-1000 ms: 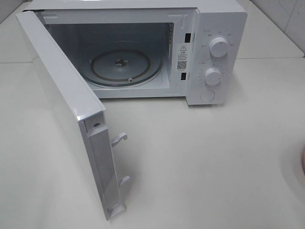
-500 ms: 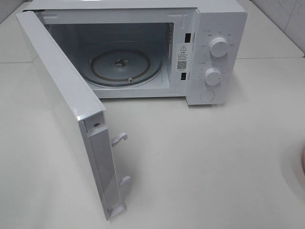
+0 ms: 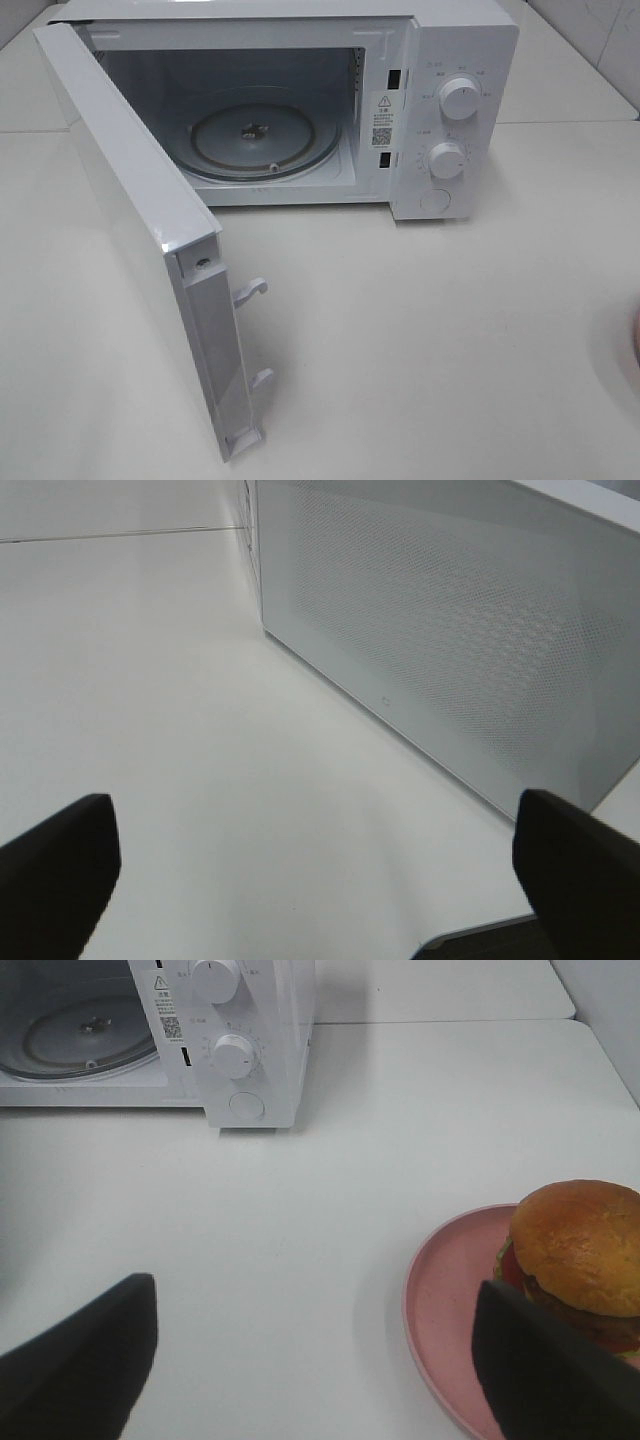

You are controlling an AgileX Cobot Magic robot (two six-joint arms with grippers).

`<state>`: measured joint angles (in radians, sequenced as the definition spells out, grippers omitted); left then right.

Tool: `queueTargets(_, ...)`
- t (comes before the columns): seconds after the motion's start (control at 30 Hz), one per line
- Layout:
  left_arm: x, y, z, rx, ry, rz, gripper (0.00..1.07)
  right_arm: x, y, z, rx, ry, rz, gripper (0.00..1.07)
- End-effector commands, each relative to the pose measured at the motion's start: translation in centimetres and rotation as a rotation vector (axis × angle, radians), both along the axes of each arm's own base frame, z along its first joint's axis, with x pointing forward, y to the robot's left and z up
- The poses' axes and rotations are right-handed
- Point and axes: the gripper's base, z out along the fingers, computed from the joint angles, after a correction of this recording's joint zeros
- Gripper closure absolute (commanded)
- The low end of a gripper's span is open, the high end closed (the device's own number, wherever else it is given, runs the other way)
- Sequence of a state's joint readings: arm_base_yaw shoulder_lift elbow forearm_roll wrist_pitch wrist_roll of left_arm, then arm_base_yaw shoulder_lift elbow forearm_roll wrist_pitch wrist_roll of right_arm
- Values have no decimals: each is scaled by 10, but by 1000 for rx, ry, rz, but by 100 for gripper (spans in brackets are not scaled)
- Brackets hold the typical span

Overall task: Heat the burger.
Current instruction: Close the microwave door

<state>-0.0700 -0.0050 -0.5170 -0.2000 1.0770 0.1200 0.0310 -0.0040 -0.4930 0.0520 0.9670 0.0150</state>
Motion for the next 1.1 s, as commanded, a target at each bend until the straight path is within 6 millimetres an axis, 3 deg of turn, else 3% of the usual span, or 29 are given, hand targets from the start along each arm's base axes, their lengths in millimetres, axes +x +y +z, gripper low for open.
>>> queueTargets(0.03,-1,0,0,-4,-8,6,6,-4,0,0,4,-37,-9,31)
queueTargets(1.1,-1,0,0,-4,-8,6,6,-4,0,0,4,-37,-9,31)
